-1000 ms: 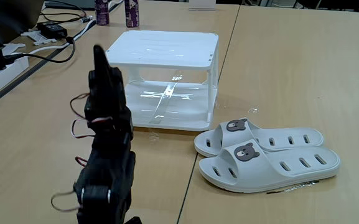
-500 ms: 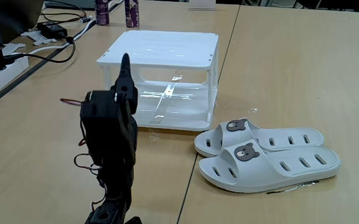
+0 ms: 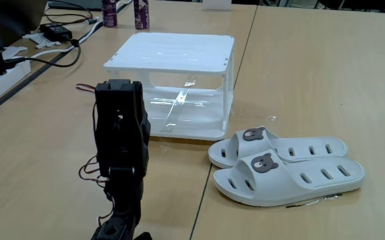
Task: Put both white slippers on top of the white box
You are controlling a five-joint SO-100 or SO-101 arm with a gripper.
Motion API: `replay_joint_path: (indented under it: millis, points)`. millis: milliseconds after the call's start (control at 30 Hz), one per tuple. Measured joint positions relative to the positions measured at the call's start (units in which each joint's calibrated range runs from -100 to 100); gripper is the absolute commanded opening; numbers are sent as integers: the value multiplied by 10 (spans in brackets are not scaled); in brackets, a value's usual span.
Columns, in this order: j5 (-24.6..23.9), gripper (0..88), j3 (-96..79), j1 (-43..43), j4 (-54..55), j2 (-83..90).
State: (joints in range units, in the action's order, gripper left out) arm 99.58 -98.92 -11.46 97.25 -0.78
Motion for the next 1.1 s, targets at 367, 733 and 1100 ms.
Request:
replay_joint_path:
  millis: [367,733,1100]
  points:
    - [0,8,58,57,0,-228]
    - [0,11,73,242,0,-236]
    - [0,115,211,242,0,-315]
